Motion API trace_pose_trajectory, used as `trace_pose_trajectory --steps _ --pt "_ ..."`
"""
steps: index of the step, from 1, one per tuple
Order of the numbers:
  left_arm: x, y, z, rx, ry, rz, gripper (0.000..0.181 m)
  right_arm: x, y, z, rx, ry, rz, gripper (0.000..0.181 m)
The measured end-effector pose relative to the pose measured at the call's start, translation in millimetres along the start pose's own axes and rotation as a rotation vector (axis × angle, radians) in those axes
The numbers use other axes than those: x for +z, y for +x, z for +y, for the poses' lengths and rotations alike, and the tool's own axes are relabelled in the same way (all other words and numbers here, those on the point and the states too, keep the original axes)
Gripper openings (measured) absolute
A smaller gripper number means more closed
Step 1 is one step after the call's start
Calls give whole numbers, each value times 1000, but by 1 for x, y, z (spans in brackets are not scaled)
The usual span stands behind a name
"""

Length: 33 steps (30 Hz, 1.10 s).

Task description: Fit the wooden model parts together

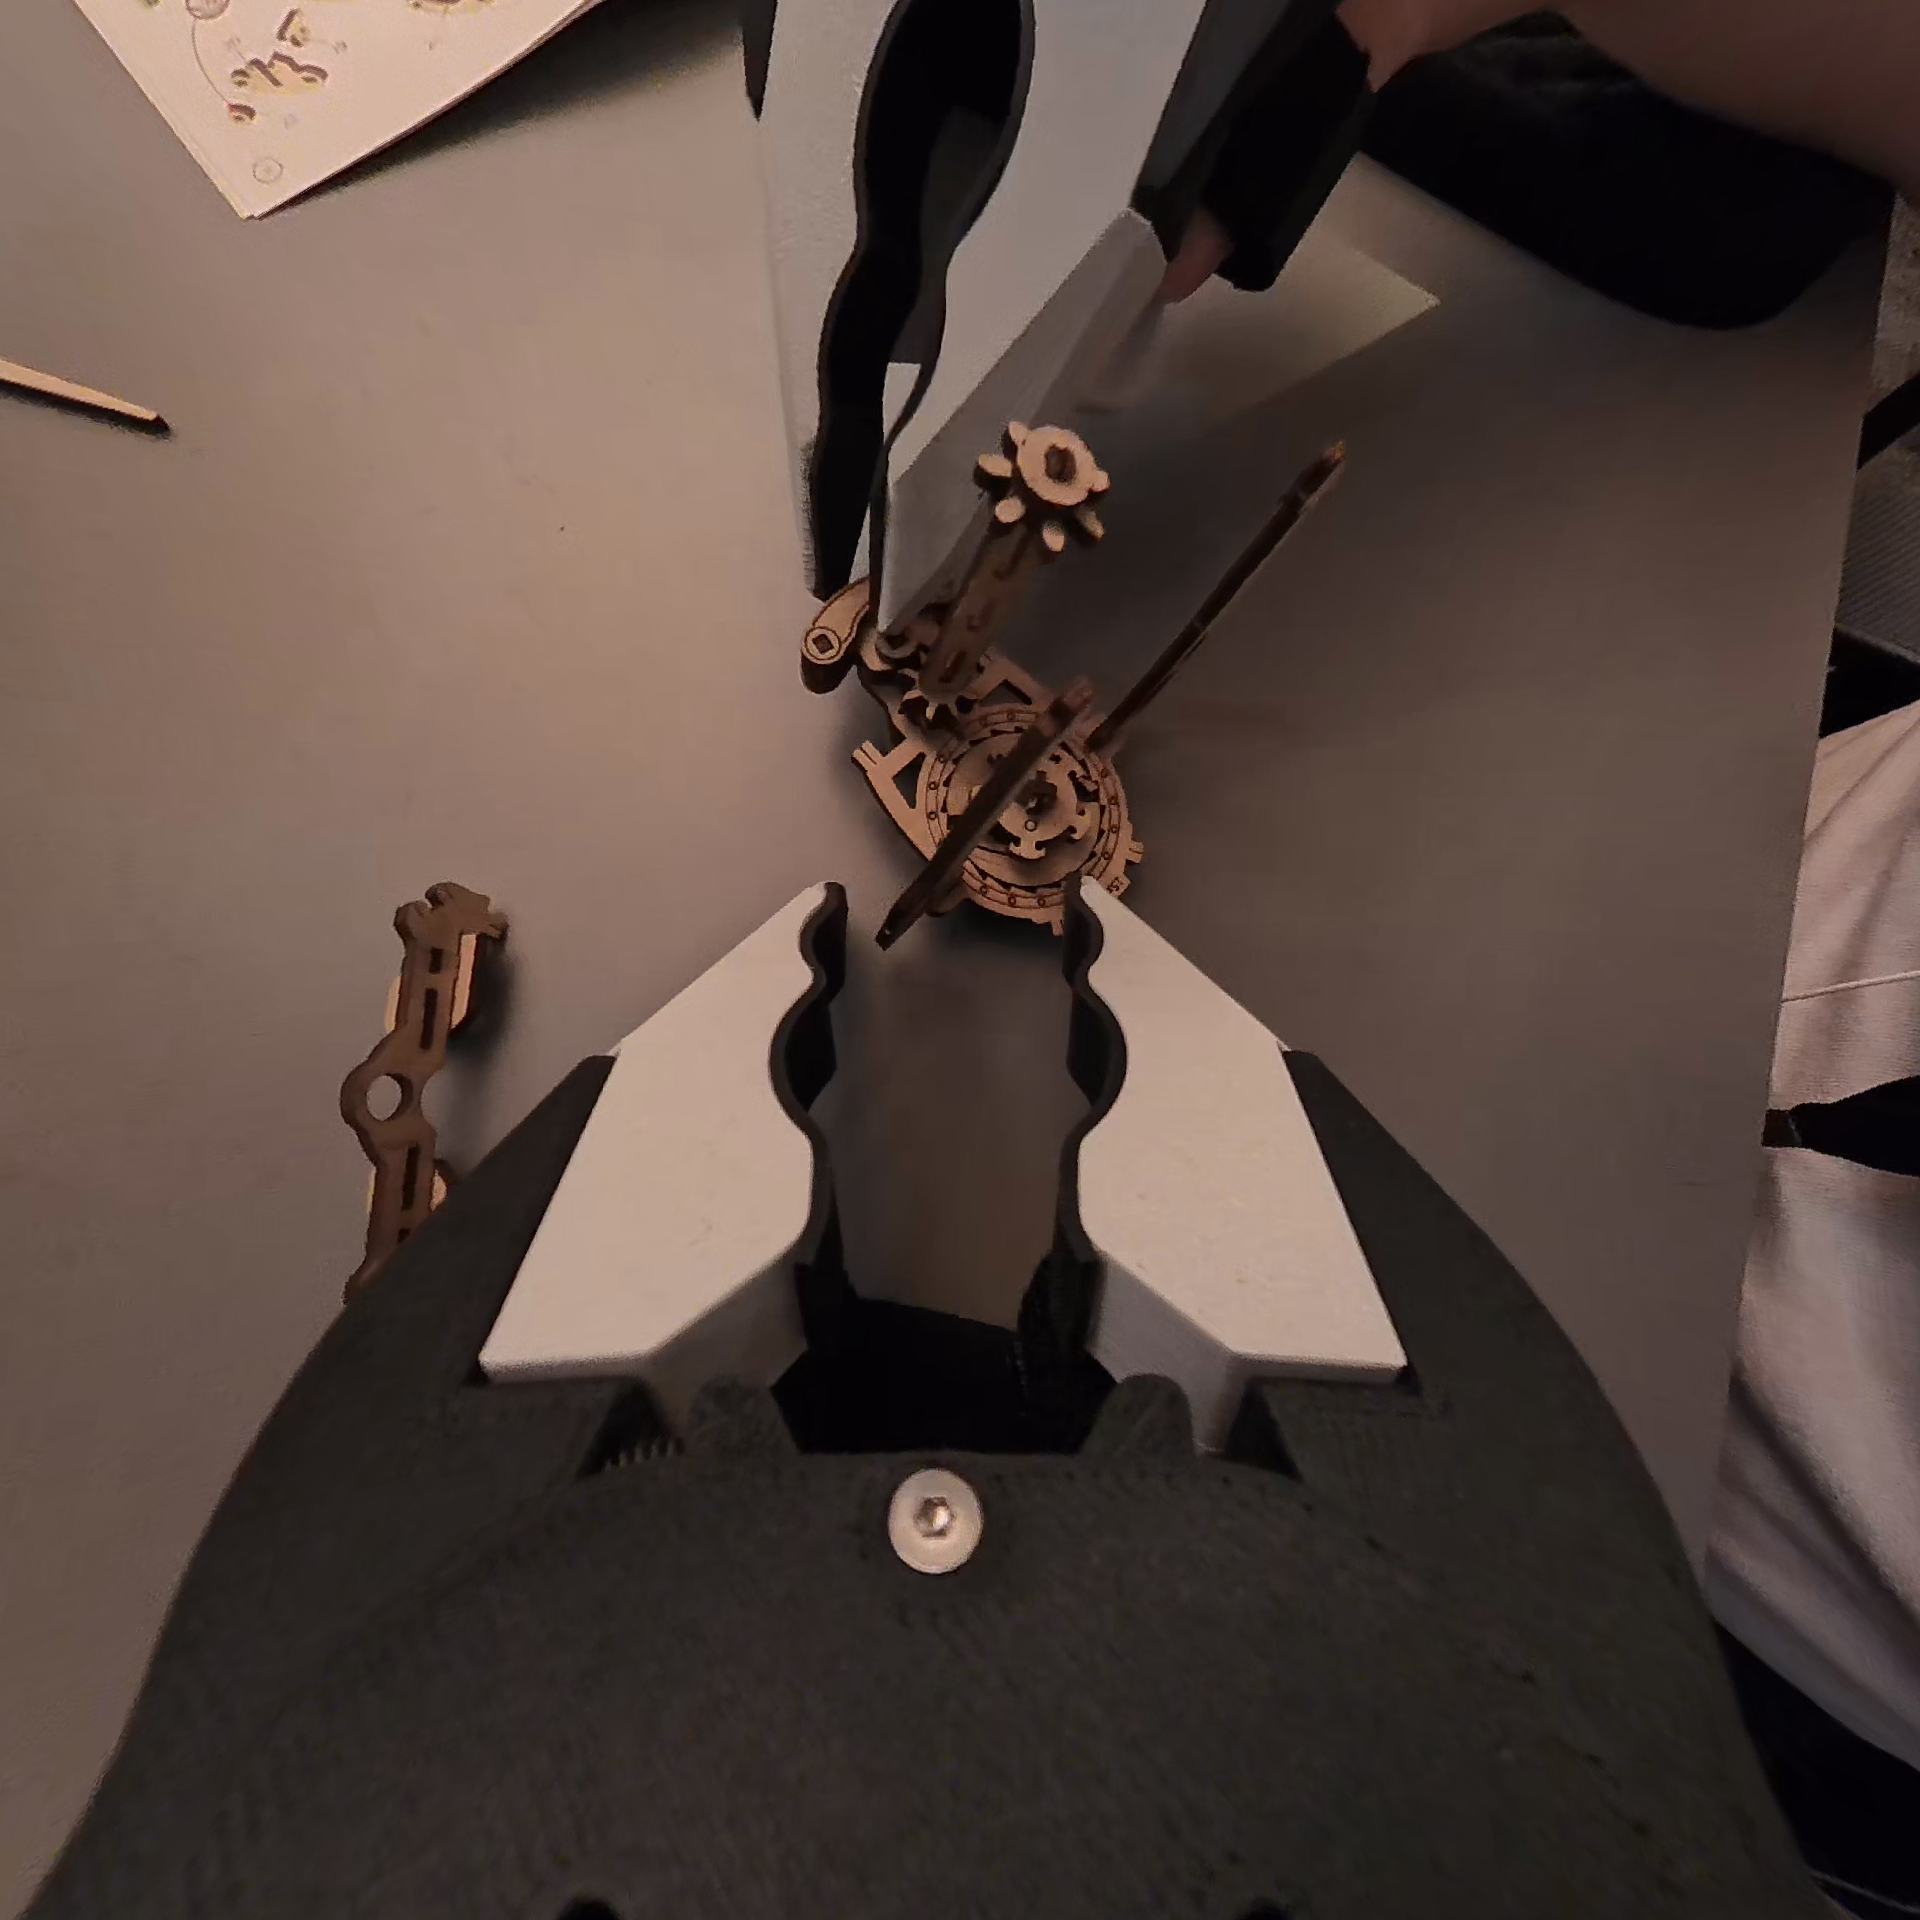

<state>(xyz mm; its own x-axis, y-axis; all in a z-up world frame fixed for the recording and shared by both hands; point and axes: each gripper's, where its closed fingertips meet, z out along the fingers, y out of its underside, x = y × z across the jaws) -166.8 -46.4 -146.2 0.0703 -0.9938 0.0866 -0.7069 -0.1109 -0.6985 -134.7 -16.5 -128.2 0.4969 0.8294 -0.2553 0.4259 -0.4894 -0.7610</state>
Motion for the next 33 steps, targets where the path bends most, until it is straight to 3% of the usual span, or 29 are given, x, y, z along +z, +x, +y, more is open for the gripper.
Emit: trace_pose_trajectory --steps 12,33 --pt "1 0 0 -5 0 1 41 -1 0 -1 -84 -13 72 11" --pt "1 1 -1 -1 1 3 40 2 2 -3 -57 6 58 18"
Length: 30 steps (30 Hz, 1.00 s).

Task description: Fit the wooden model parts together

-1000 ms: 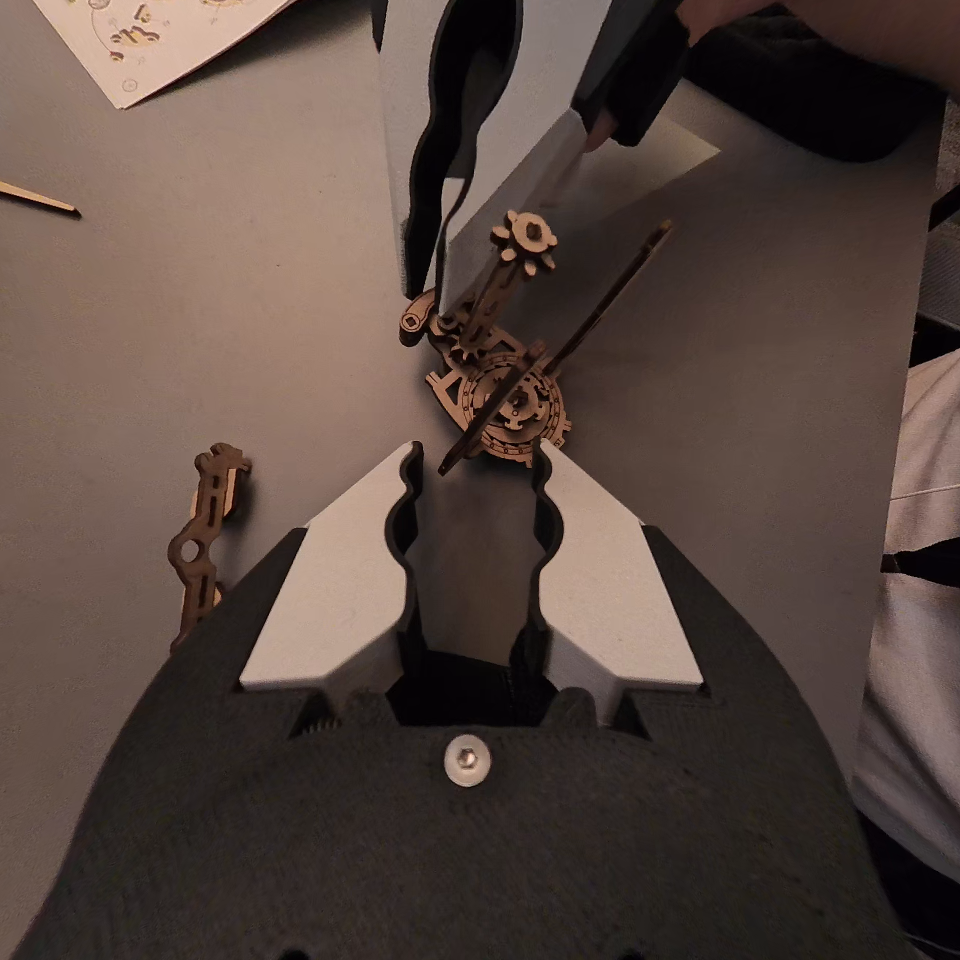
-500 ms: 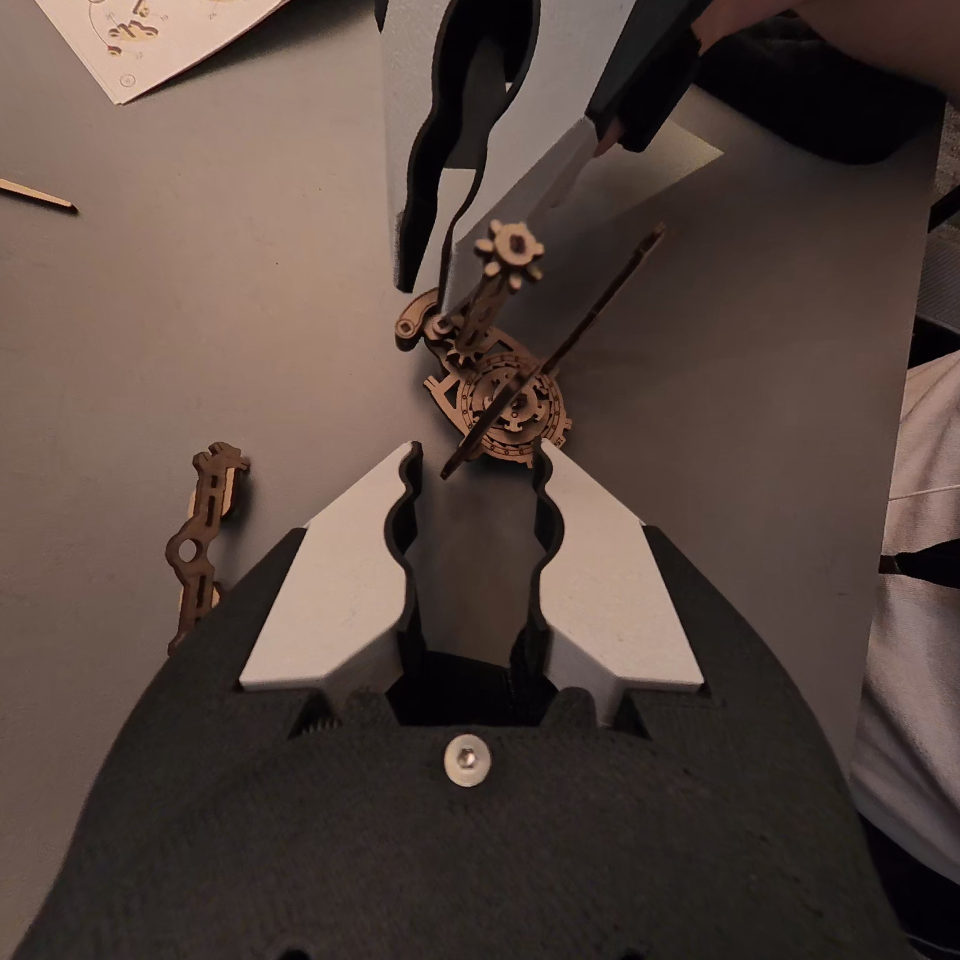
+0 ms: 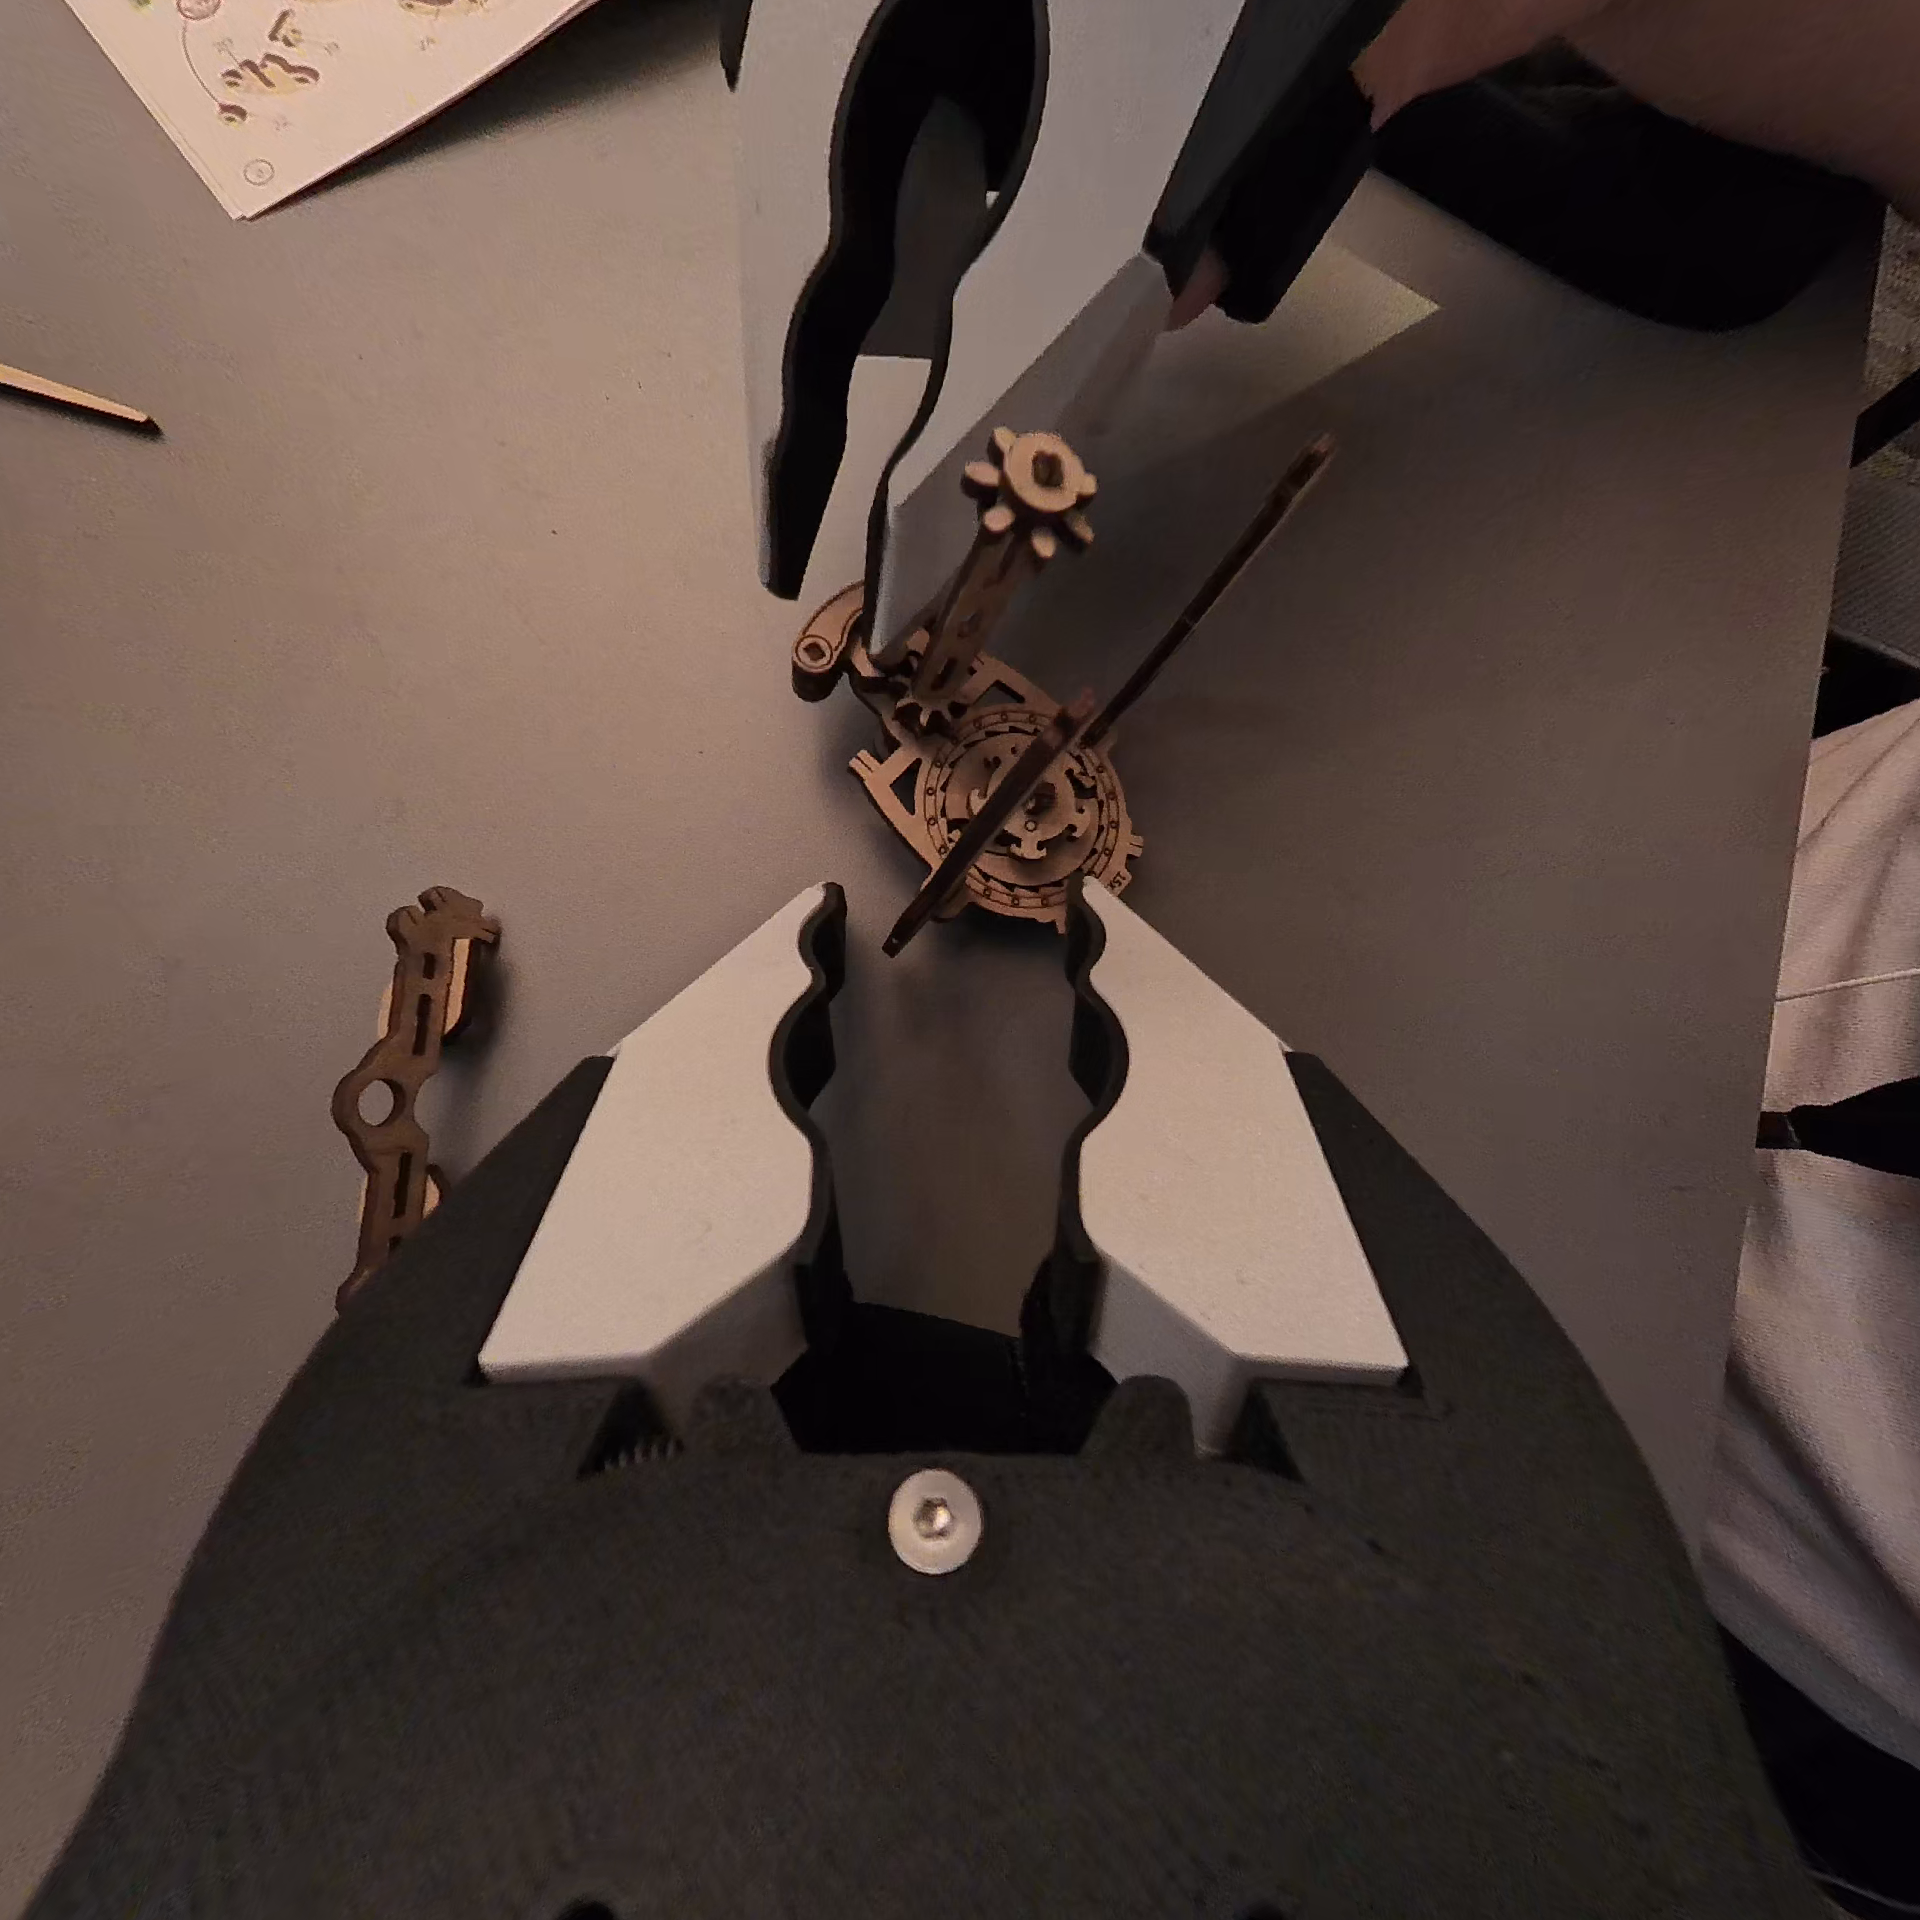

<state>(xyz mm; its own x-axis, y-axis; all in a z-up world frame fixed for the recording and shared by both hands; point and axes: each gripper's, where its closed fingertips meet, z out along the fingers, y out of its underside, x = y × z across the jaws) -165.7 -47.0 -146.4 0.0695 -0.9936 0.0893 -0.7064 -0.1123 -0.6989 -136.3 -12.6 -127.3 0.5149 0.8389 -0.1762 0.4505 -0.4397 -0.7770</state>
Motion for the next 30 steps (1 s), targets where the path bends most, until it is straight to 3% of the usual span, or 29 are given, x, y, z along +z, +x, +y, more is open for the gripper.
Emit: trace_pose_trajectory --steps 13,17,20,24,30 --pt "-6 0 -3 -19 30 5 41 -17 8 -11 14 82 24 20" --pt "-34 -5 -6 -62 97 -5 42 -29 14 -13 39 137 17 20" --pt "-71 -36 -7 -109 174 -99 39 -34 19 -13 47 158 17 20" --pt "-77 -84 27 -129 12 -215 36 -35 21 -12 59 166 -2 21" --pt "-58 -90 37 -96 -54 -131 25 -30 26 -1 18 113 35 21"
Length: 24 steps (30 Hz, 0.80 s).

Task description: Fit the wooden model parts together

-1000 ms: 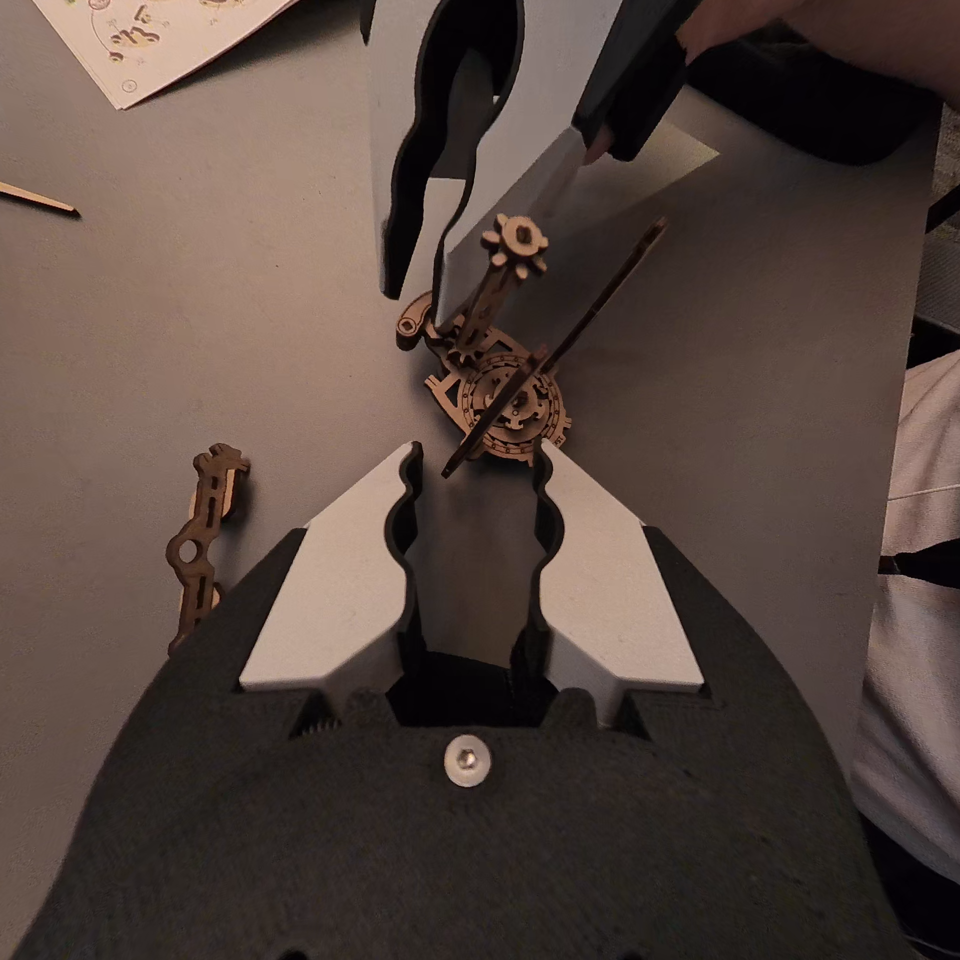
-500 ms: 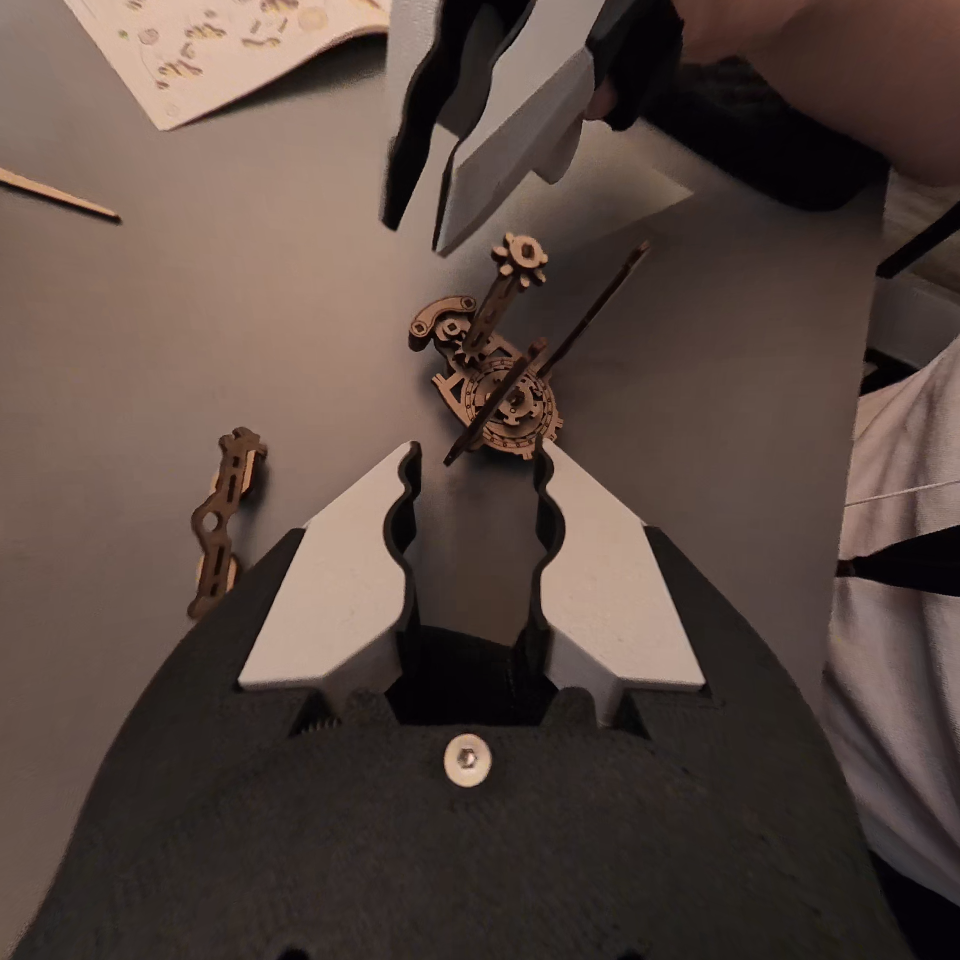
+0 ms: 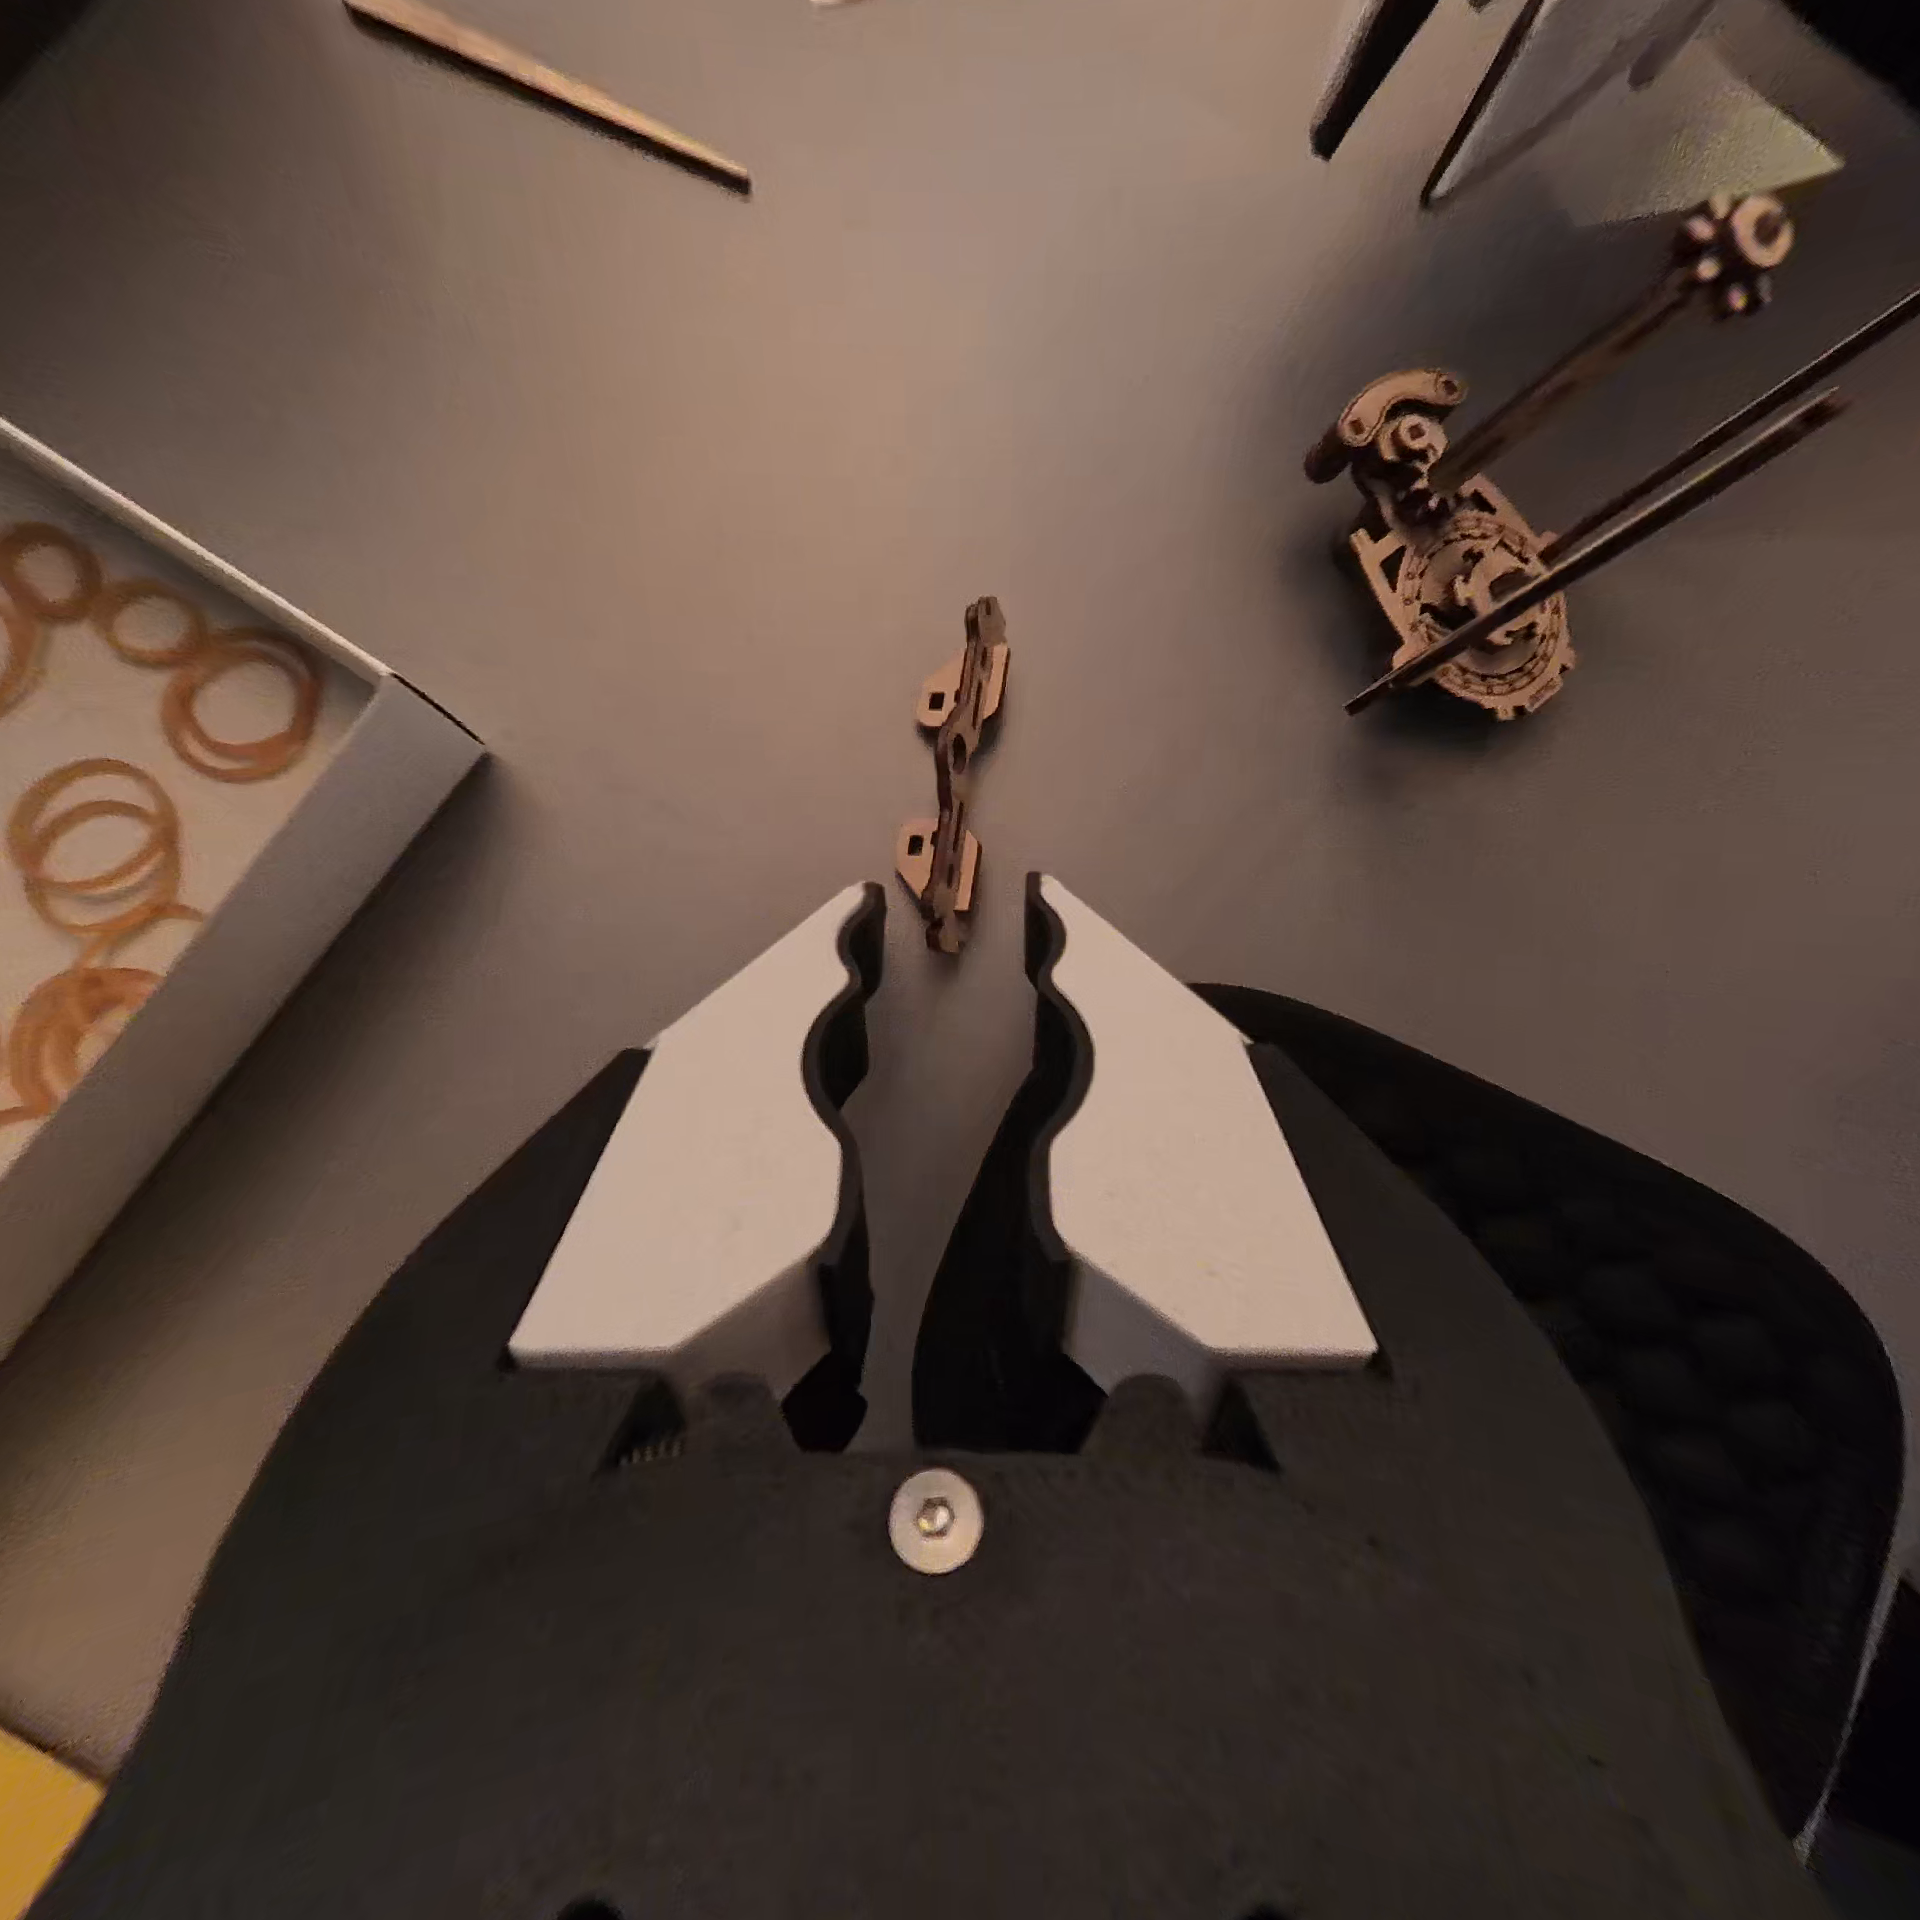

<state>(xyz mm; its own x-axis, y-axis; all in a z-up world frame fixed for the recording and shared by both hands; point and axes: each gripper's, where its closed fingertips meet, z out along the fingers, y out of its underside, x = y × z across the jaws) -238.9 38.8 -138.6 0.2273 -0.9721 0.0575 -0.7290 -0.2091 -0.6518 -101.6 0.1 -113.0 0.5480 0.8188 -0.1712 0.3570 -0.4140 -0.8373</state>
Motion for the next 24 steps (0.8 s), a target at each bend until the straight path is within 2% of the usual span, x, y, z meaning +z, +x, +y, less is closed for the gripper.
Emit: trace_pose_trajectory --steps 2,4,8,13,14,16,19,21,24 --pt "4 -4 0 -7 -1 1 19 1 0 2 5 -6 -7 21" --pt "6 -1 -6 -34 33 57 0 3 0 5 9 -19 -14 21" --pt "9 -1 2 -99 -35 156 0 3 2 10 7 -37 -12 21" --pt "-3 8 -23 -238 -18 351 0 -1 -3 -2 -44 28 -40 21" --pt "-3 5 -24 -252 -28 347 0 -1 -3 -2 -59 31 -35 21" --pt "-2 -2 -22 -249 -29 284 33 0 -1 3 -67 10 -22 21" --pt "-2 7 -11 -236 -26 286 25 2 0 9 -61 -18 -29 21" --pt "-2 14 -12 -231 12 305 11 3 0 10 -57 -24 -36 21" --pt "9 14 0 -227 -53 285 16 4 2 13 -54 -42 -37 21"
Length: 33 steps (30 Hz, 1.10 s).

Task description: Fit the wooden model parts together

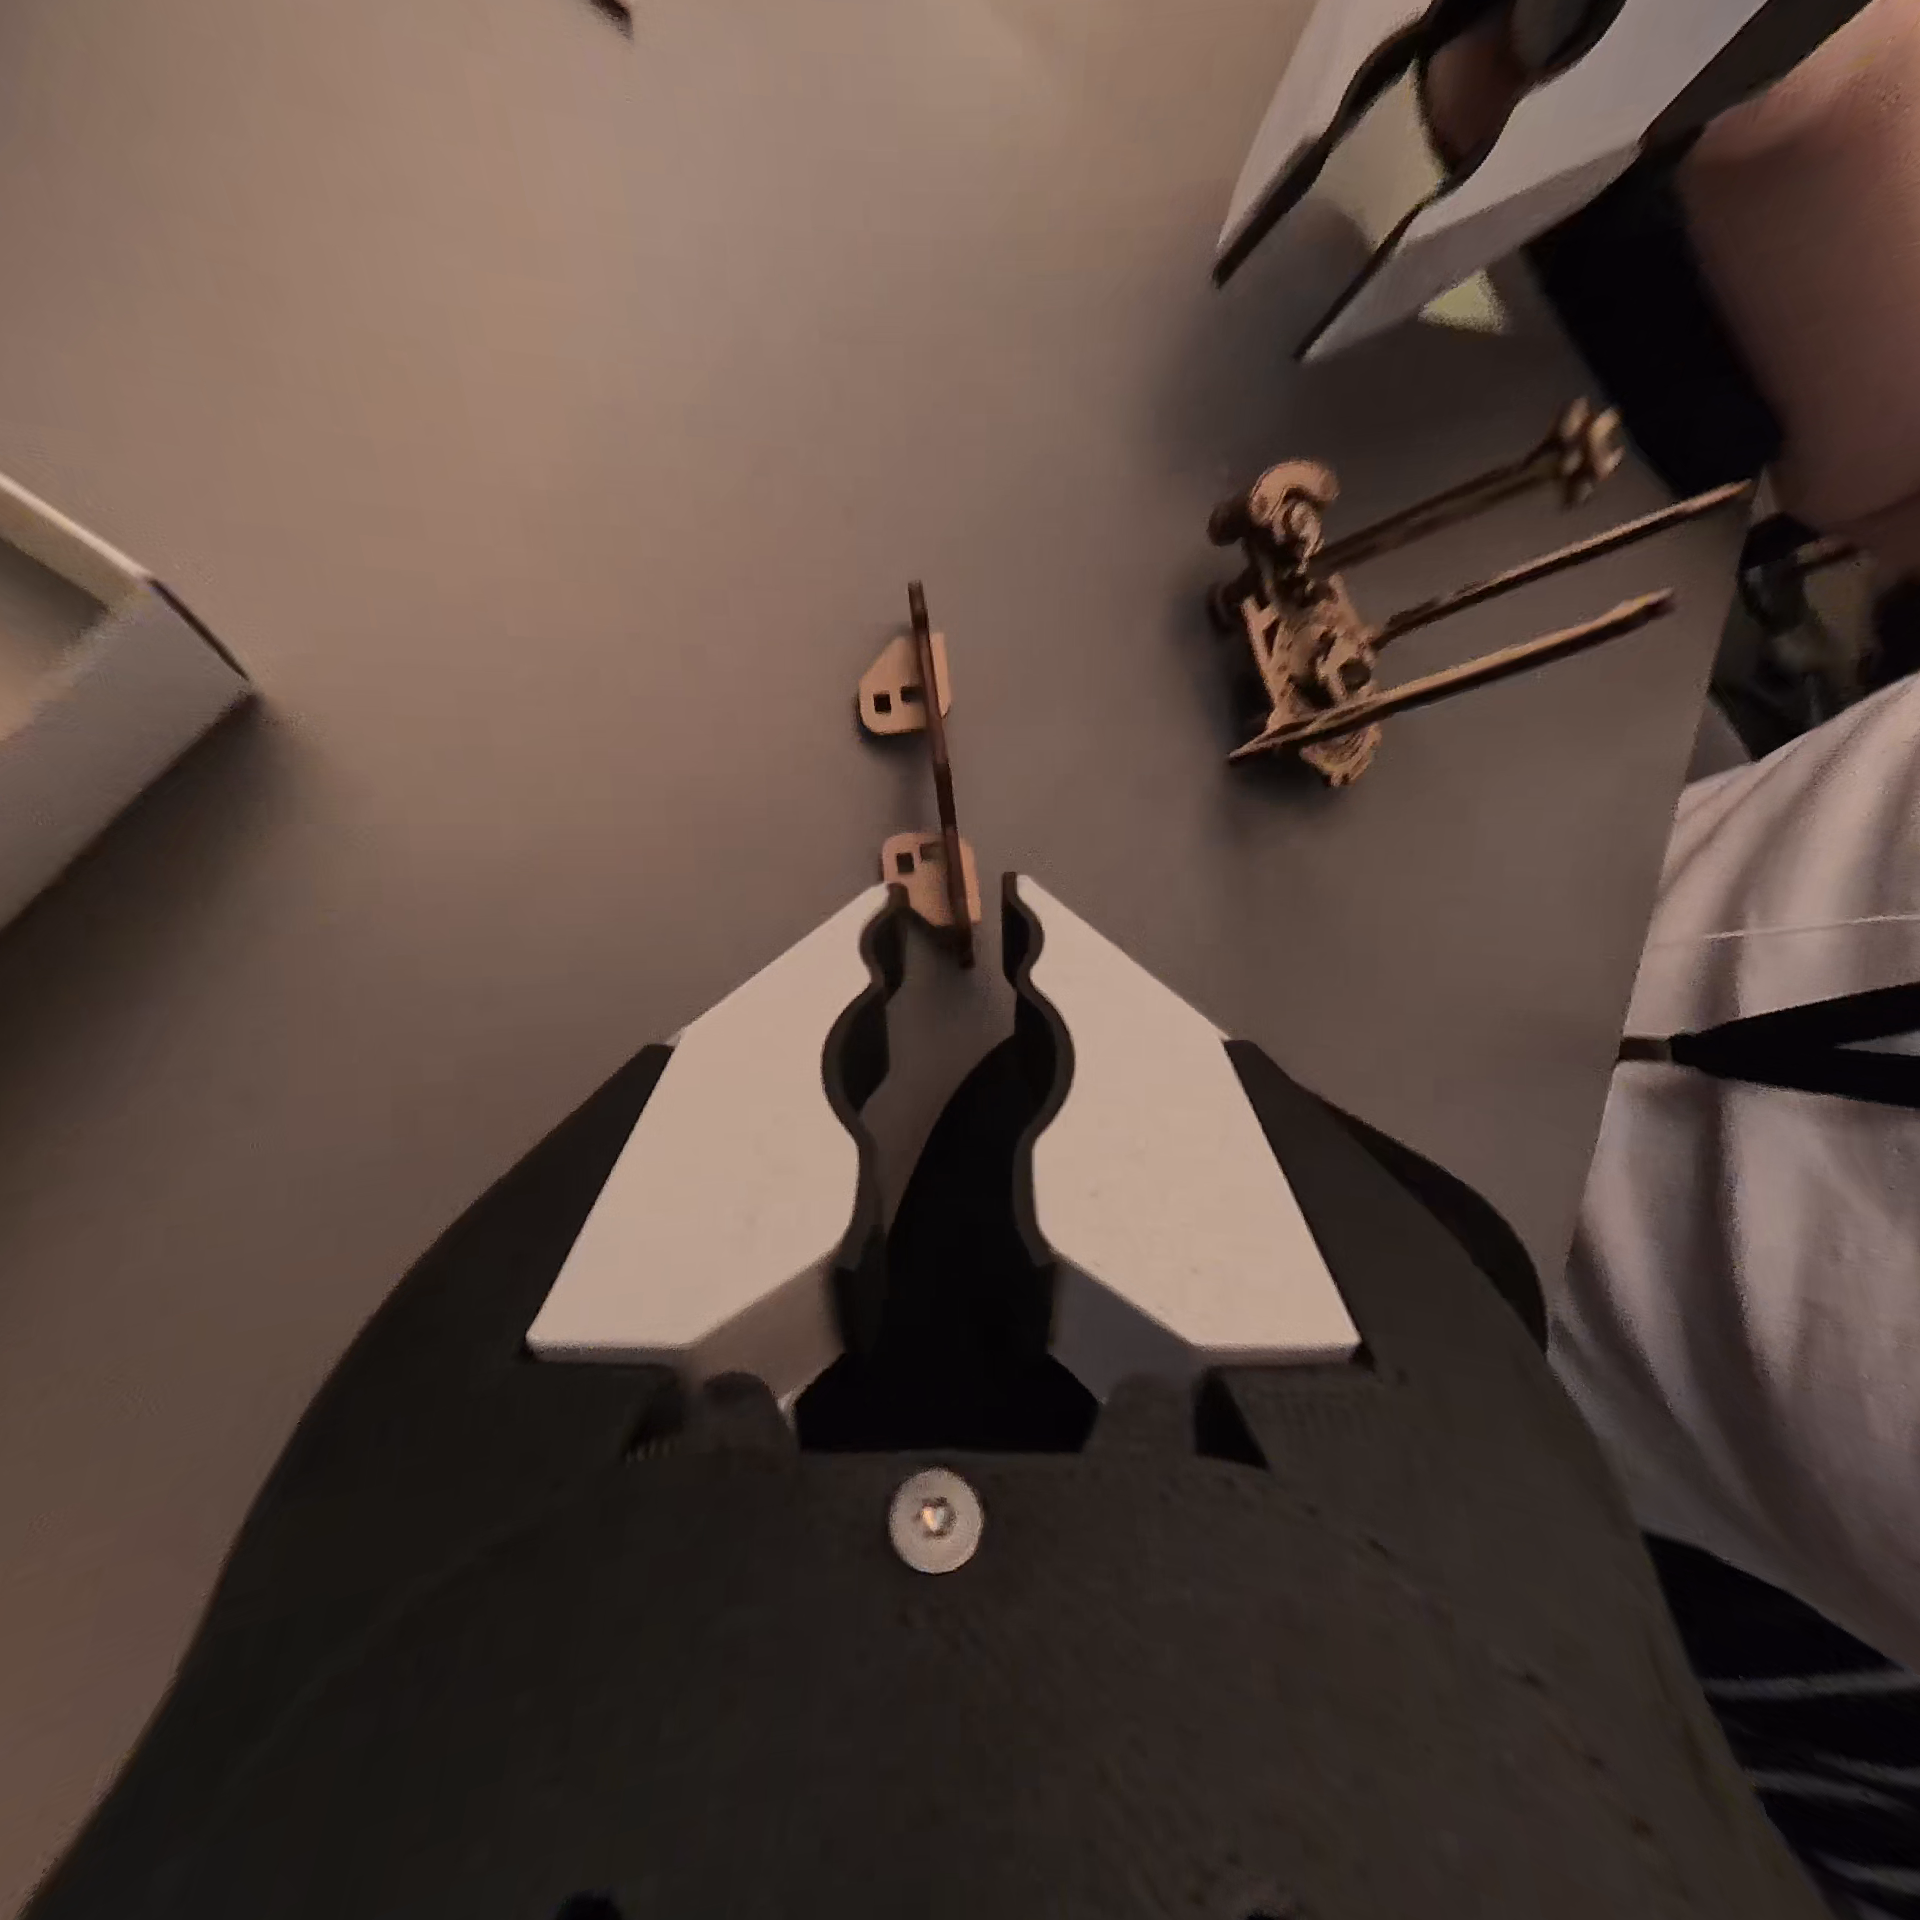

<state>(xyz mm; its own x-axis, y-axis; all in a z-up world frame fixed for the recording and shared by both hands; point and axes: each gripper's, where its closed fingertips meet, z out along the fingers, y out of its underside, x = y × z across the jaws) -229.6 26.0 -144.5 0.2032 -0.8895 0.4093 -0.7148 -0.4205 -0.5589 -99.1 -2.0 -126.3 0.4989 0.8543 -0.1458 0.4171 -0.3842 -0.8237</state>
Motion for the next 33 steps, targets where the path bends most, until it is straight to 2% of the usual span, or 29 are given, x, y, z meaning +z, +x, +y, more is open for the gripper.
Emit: trace_pose_trajectory --steps 4,7,10,13,15,18,20,23,30,33 --pt "3 3 3 37 -78 3 4 -5 2 -3 -11 20 18 20" --pt "-10 44 -34 4 -15 241 3 -15 -12 -30 -74 142 -32 20" --pt "-9 66 -62 8 -72 345 2 -26 -31 -54 -217 240 -67 26" --pt "0 92 -68 -45 -212 526 2 -33 -38 -52 -392 233 -1 27" --pt "7 97 -70 -70 -267 592 2 -35 -41 -46 -443 221 24 27" --pt "13 95 -70 -41 -306 643 2 -33 -44 -37 -424 188 23 26" --pt "15 93 -69 -41 -321 674 2 -30 -43 -31 -423 155 30 12" --pt "19 90 -68 -50 -318 709 2 -28 -40 -28 -413 132 63 12" --pt "22 80 -65 -123 -269 768 5 -19 -46 -25 -151 179 71 12" --pt "23 75 -62 -123 -233 749 15 -15 -48 -21 -103 178 90 12"
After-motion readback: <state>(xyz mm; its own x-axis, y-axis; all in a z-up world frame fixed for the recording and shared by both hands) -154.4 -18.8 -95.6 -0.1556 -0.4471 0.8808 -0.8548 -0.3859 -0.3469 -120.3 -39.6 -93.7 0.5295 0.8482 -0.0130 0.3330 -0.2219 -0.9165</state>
